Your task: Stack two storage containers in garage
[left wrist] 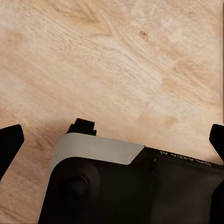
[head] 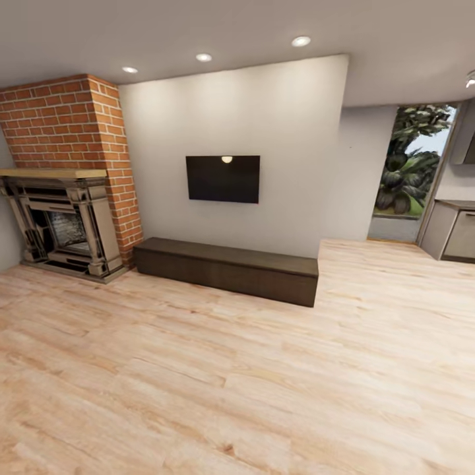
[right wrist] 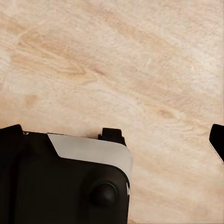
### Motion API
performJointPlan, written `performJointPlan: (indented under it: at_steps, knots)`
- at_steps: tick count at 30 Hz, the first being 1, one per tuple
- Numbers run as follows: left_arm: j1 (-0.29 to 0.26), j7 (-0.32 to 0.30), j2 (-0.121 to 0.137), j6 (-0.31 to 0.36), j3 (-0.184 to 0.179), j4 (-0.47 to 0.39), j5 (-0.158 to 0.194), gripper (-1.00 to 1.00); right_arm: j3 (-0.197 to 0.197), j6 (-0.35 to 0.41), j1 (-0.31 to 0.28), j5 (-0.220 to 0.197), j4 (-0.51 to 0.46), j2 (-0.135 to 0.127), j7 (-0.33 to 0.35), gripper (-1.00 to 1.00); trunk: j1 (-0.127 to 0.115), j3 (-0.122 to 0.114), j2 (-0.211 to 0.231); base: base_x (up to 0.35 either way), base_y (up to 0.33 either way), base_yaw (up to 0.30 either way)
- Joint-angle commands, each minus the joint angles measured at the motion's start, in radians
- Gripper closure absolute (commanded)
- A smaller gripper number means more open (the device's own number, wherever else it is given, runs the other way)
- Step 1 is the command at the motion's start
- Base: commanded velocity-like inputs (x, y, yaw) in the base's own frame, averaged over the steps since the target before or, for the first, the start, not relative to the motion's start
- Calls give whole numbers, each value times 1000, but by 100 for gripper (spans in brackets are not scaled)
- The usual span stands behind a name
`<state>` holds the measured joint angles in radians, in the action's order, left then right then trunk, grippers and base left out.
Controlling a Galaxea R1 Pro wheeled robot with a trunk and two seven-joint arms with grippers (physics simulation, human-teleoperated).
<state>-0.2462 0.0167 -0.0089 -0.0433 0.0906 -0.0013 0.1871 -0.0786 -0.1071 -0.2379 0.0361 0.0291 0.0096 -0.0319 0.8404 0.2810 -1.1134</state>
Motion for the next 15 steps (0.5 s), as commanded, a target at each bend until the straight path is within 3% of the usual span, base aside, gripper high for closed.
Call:
performJointPlan:
  at_steps: [1,10,15]
  knots:
    - [-1,2,0,-4,8,1,1,-100,-7,-5,-1,4,3,0,-3,-100,1,1,-1,319,0,0]
    - [-1,3,0,-5,8,1,2,-100,-7,-5,-1,4,3,-2,-4,-100,1,1,-1,318,0,5]
    - [-1,3,0,-8,8,0,2,-100,-7,-5,-1,4,3,-4,-6,-100,1,1,-1,235,0,178]
